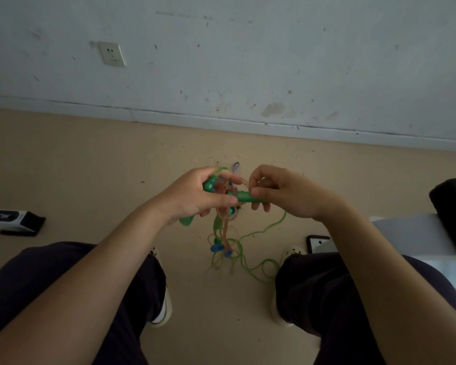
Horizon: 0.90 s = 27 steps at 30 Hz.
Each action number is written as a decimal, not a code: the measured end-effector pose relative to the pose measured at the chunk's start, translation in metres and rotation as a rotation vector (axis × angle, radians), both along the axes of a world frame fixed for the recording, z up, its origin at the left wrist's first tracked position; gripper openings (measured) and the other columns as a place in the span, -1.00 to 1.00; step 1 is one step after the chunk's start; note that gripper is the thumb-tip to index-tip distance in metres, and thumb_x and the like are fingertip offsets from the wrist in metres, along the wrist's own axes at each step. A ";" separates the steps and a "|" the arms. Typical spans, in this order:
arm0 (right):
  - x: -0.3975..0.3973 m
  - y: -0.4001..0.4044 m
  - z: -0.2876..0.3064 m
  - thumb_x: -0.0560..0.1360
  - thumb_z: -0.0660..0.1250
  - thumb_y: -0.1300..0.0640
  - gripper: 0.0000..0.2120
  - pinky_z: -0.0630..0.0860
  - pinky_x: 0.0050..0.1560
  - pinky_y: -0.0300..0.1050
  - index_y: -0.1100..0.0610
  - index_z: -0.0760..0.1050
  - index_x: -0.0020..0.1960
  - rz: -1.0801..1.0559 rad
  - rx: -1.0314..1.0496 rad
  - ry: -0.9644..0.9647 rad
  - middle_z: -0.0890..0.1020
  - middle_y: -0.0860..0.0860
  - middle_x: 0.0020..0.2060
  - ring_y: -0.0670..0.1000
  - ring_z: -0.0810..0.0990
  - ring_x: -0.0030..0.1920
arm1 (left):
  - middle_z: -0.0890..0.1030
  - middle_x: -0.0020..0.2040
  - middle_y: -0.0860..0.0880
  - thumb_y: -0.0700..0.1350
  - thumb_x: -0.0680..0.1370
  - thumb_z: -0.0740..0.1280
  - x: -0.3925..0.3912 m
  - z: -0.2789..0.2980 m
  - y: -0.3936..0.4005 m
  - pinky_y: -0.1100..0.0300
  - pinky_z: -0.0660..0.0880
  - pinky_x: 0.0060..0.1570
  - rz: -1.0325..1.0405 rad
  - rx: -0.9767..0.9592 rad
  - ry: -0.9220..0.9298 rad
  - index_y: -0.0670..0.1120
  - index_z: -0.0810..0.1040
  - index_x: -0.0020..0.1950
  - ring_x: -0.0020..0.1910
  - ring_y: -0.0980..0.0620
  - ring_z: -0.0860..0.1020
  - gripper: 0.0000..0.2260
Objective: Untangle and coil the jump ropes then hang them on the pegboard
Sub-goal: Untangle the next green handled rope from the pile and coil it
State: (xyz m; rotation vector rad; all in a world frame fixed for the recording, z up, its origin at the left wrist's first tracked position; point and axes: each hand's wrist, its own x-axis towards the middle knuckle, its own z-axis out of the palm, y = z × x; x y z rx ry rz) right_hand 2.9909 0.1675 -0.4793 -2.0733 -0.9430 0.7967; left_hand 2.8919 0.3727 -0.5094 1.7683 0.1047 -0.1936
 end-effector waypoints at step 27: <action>-0.020 0.021 -0.009 0.60 0.19 -0.17 -0.62 0.35 -0.35 -0.14 0.03 0.43 -0.30 -0.189 0.031 -0.186 0.45 -0.06 -0.44 -0.09 0.41 -0.44 | 0.72 -0.15 0.04 -0.08 0.42 0.59 0.000 -0.004 -0.016 0.38 0.49 -0.41 0.194 0.048 -0.156 0.01 0.58 0.10 -0.29 0.16 0.68 -0.68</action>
